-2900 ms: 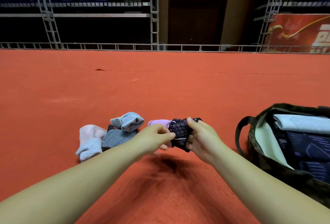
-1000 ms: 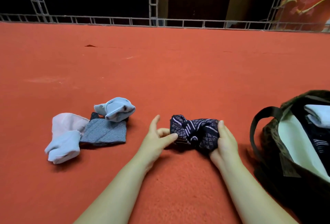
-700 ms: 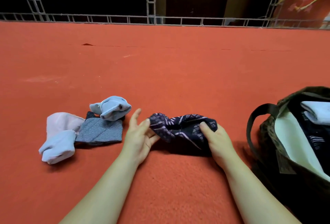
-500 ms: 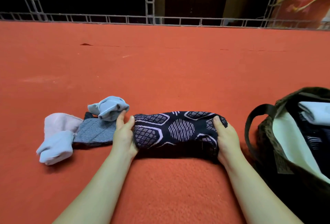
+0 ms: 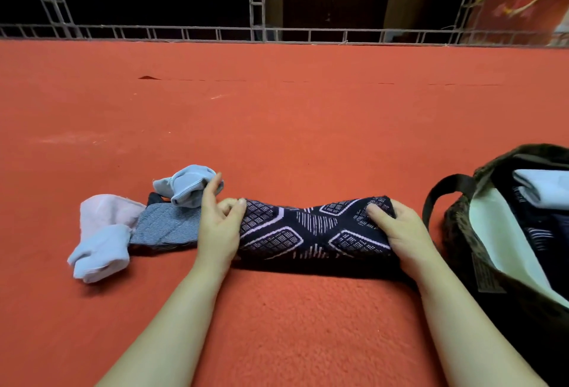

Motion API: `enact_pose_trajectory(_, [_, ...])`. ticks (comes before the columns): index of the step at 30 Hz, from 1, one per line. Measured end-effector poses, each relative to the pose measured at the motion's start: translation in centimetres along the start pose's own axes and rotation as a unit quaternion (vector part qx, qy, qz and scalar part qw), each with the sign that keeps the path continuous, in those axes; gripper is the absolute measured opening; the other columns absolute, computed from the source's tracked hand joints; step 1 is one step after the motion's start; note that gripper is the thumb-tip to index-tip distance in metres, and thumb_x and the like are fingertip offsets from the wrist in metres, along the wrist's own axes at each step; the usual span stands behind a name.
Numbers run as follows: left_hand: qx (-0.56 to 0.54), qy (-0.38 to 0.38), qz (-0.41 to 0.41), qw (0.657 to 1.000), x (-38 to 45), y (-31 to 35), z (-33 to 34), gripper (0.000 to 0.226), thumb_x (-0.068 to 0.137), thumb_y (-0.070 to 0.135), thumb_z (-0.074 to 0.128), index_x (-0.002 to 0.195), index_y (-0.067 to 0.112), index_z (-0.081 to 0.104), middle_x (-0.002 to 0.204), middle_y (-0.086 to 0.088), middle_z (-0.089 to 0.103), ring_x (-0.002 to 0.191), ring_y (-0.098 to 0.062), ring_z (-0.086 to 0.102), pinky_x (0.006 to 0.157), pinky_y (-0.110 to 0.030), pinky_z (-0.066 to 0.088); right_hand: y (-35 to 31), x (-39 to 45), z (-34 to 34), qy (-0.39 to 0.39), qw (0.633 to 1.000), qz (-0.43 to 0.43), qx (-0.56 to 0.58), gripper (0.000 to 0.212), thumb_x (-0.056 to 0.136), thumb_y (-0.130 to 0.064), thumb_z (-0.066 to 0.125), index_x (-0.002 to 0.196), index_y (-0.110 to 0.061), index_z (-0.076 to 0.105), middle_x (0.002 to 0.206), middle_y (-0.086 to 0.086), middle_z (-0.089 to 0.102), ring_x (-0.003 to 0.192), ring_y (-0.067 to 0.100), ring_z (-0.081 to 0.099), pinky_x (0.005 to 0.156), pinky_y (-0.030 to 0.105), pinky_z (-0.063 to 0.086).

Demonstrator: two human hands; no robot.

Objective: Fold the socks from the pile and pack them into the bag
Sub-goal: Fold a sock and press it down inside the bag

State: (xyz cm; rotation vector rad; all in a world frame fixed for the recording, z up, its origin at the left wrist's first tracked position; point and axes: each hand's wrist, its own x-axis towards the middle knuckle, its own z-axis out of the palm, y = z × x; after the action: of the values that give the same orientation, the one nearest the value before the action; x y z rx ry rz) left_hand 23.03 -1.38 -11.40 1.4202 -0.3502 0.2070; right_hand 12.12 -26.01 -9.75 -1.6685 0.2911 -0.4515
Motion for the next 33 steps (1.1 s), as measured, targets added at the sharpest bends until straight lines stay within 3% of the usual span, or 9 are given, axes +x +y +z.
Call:
enact_pose_trajectory(5, [-0.004,-0.104,-0.09,0.991,0.0,0.3,-0.9,0.033,0.078,0.023,0.055,0.11,0.02,0.057,0.046,0.011,0.04,0.037,-0.001,0.033,0.037,-0.014,0.026,-0.6,-0.4,-0.9,0.111,0.973,0.012,-0.203,0.047,0.093,-0.052,0.045,0.064,-0.015,0.049,0.061,-0.002,0.053,0.063,0.02,0.051,0.062,0.033,0.038])
enact_pose_trajectory(9, [0.031,-0.25,-0.123,0.96,-0.6,0.6,-1.4,0.063,0.066,0.013,0.068,0.122,0.03,0.046,0.077,0.003,0.066,0.069,-0.006,0.063,0.062,-0.018,0.049,-0.6,-0.8,-0.7,0.082,0.959,0.081,-0.259,0.058,0.078,-0.076,0.04,0.098,-0.022,0.047,0.074,0.0,0.066,0.077,0.023,0.063,0.076,0.038,0.046])
enact_pose_trajectory(14, [0.206,-0.288,-0.07,0.932,-0.3,0.8,-2.1,0.063,0.063,0.021,0.076,0.115,0.045,0.05,0.112,0.013,0.062,0.101,-0.001,0.06,0.095,-0.021,0.045,-1.9,-1.5,-1.9,0.0,0.905,0.217,-0.366,0.099,0.064,-0.082,0.054,0.137,-0.018,0.032,0.124,0.008,0.059,0.112,0.027,0.056,0.09,0.037,0.044])
enact_pose_trajectory(18, [0.277,-0.251,-0.034,0.927,0.0,0.8,-2.2,0.054,0.072,0.014,0.079,0.116,0.035,0.056,0.119,0.013,0.06,0.11,-0.001,0.055,0.102,-0.021,0.038,-2.1,-1.9,-1.4,-0.092,0.935,0.188,-0.287,0.071,0.07,-0.035,0.081,0.13,-0.026,0.045,0.102,0.003,0.067,0.087,0.017,0.065,0.076,0.03,0.048])
enact_pose_trajectory(22, [0.266,-0.178,-0.013,0.947,0.1,1.0,-2.1,0.035,0.074,0.011,0.077,0.1,0.032,0.063,0.101,0.016,0.065,0.093,0.005,0.059,0.086,-0.015,0.042,-2.2,-2.1,-0.7,-0.053,0.997,0.04,0.025,0.061,0.08,0.007,0.066,0.129,-0.025,0.051,0.085,0.012,0.071,0.075,0.022,0.067,0.072,0.034,0.057])
enact_pose_trajectory(24, [0.256,-0.136,0.011,0.957,0.2,1.2,-2.2,0.028,0.075,0.012,0.076,0.082,0.037,0.065,0.088,0.014,0.065,0.083,0.005,0.059,0.079,-0.017,0.043,-2.4,-2.1,-0.8,-0.014,0.998,-0.03,0.052,0.052,0.08,0.009,0.065,0.119,-0.026,0.06,0.09,0.008,0.07,0.079,0.016,0.067,0.071,0.024,0.055])
enact_pose_trajectory(27, [0.261,-0.095,0.073,0.958,0.4,1.3,-2.4,0.016,0.069,0.027,0.07,0.067,0.041,0.063,0.089,0.013,0.055,0.093,-0.01,0.053,0.087,-0.024,0.038,-2.0,-1.9,-0.9,0.022,0.994,-0.067,-0.089,0.034,0.079,-0.002,0.072,0.103,-0.026,0.068,0.093,-0.004,0.071,0.085,0.011,0.067,0.077,0.025,0.05])
enact_pose_trajectory(30, [0.209,-0.085,0.074,0.971,0.1,1.7,-2.1,0.006,0.074,0.029,0.06,0.073,0.034,0.059,0.104,0.019,0.054,0.106,-0.004,0.05,0.097,-0.021,0.035,-1.7,-1.7,-1.0,0.064,0.97,-0.103,-0.211,0.014,0.079,-0.014,0.073,0.079,-0.024,0.063,0.084,-0.009,0.062,0.079,0.01,0.057,0.067,0.026,0.042])
enact_pose_trajectory(33, [0.145,-0.035,0.067,0.987,-0.2,2.2,-1.6,0.002,0.084,0.03,0.051,0.083,0.031,0.053,0.087,0.013,0.058,0.085,-0.003,0.053,0.085,-0.027,0.041,-2.2,-2.2,-0.6,0.059,0.979,-0.139,-0.138,0.019,0.089,-0.014,0.062,0.076,-0.02,0.05,0.097,-0.011,0.058,0.088,0.001,0.053,0.068,0.015,0.042])
